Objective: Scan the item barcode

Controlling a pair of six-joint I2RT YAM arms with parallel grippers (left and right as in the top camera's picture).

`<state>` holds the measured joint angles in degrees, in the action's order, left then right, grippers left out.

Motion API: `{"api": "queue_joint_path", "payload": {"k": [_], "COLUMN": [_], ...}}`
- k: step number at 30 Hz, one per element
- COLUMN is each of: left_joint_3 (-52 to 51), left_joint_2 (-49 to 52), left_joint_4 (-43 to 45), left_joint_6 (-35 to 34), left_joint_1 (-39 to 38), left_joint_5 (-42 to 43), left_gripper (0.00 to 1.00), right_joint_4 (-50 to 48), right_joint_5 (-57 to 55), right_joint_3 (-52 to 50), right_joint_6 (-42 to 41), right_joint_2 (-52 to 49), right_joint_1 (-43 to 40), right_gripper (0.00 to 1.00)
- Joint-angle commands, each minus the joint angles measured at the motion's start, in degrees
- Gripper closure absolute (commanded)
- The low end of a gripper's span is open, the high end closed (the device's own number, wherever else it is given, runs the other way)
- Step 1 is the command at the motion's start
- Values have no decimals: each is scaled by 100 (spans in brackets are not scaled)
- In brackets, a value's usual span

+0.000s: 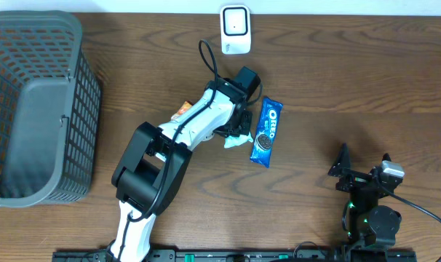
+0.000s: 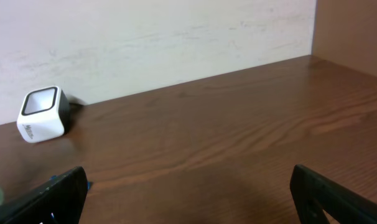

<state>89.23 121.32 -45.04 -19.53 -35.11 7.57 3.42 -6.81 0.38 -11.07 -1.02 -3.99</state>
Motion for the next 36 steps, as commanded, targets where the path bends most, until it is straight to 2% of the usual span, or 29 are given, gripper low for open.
{"api": "queue_joint_path", "payload": {"k": [1,7,14,31,36], "left_joint_3": [-70,297,365,-205,-181], "left_joint_2": [109,-210,-704,157,122], "left_joint_4": [-133,-516,-522,-439,-450], "left_joint_6": [138,210,203,98,103], "left_joint_1": [-46,-28,-98,-199,-199], "left_joint_5": [55,-76,-72,-74,-271], "left_gripper": [93,92,93,92,93], "right_joint_4": [24,24,24,24,24], "right_joint_5": [31,31,31,31,31], "right_joint_3": [-7,-7,-7,-7,-7], "right_joint_6": [63,63,63,63,63], "right_joint_2": [9,9,9,9,9], "right_joint_1": [28,28,28,28,28], "right_gripper": [1,1,1,1,1]}}
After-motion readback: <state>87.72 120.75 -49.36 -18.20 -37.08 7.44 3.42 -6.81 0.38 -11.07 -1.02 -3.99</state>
